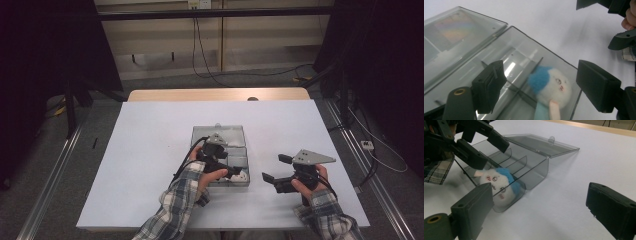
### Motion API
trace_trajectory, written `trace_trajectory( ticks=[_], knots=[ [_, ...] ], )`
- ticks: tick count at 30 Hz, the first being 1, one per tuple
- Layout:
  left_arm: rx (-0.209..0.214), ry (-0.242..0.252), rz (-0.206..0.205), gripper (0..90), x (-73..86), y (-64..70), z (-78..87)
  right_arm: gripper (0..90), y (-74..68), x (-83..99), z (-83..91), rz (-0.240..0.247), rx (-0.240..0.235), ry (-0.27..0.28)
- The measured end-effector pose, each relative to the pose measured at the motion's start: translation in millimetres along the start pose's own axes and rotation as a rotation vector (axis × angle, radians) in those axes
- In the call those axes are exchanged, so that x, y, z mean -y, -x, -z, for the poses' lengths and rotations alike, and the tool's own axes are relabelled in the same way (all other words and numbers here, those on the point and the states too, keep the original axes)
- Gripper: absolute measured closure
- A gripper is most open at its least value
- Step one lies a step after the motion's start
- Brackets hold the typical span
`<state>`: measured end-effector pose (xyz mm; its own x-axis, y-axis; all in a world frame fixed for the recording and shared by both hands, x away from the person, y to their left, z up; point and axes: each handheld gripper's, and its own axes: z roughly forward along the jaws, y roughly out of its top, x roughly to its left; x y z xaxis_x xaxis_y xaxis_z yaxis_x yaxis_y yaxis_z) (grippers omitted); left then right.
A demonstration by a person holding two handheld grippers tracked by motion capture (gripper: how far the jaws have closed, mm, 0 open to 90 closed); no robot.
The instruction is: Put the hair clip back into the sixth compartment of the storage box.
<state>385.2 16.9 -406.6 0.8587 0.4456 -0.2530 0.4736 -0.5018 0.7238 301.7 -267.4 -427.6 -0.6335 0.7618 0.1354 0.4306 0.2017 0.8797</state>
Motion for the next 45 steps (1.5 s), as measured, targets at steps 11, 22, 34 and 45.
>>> trace_trajectory(
  ticks=[11, 22, 34, 45],
  knots=[
    [-0.061, 0.054, 0.058, 18.4, -1.3, -21.8, 26.0, 6.9, 3.0, -18.7, -14.9, -0.005, 0.012, 0.021],
    [-0.132, 0.06, 0.091, 14.2, 1.0, -41.9, 39.5, 7.0, 13.6, -32.0, -32.3, -0.034, 0.049, 0.012],
    [-0.176, 0.071, 0.147, 11.5, 7.0, -62.9, 44.8, 7.3, 17.8, -41.4, -51.3, -0.045, 0.065, -0.002],
    [-0.217, 0.1, 0.219, 9.6, 12.6, -84.7, 43.2, 8.1, 18.2, -49.3, -68.9, -0.074, 0.065, -0.01]
  ],
)
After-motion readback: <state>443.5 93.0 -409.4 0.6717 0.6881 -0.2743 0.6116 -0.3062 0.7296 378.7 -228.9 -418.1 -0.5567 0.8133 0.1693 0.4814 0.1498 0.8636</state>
